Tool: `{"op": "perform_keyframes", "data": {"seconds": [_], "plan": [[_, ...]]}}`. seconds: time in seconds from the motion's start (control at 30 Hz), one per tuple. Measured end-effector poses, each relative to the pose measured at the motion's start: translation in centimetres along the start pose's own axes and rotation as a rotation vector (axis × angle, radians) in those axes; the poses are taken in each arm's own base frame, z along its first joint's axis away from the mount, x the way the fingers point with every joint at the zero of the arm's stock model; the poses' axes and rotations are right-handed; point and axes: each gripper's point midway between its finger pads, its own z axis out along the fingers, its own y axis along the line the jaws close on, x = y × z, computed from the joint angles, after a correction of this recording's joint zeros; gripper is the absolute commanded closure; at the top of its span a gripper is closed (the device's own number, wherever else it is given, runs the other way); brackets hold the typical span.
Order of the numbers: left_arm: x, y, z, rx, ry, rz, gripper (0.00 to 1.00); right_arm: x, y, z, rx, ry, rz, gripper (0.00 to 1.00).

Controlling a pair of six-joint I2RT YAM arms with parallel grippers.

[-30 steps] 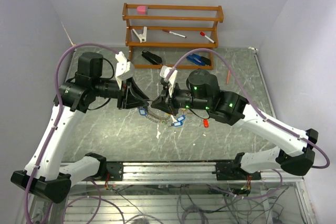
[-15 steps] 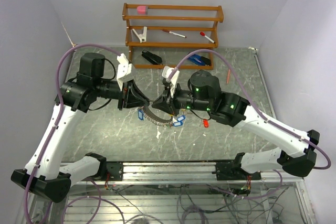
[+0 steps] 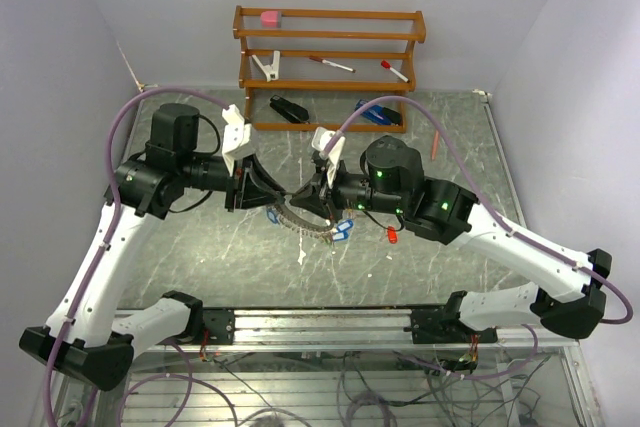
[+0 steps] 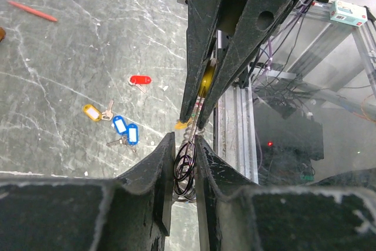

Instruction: Put the keys on the keyring

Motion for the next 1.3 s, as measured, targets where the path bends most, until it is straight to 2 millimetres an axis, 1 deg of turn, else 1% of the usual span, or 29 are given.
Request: {"op": "perform_keyframes", "data": {"seconds": [0.3,0.57,0.63,0.73,0.97,1.17,1.3], "plan": [[0.7,0.6,0.1,-0.030,0.011,-0.006,0.72,-0.3,-0.1,-0.1,0.009,-0.010,0.001,1.00],[0.7,1.0,0.2,-0.039,0.009,-0.008,0.73,-0.6,-0.3,-0.5,0.020,-0.022,-0.001,1.00],[0.7,1.1,0.2,-0.038,0.009,-0.009,0.77,-0.6,-0.4,-0.5,0.023,-0.023,0.000,1.00],[0.6,1.0,0.2,-0.034,0.005,-0.007,0.92,-0.6,-0.4,-0.6,0.026,-0.027,0.000,1.00],[0.3,0.8,0.2,-0.022,-0.001,0.006,0.93,-0.6,-0.5,-0.8,0.037,-0.039,0.003,1.00],[-1.0,0.5,-0.1,-0.021,-0.018,0.056,0.93,-1.4,-0.6,-1.1,0.050,-0.071,0.018,1.00],[-1.4,0.2,-0.3,-0.008,-0.030,0.076,0.93,-1.6,-0.6,-1.1,0.059,-0.077,0.041,1.00]]}}
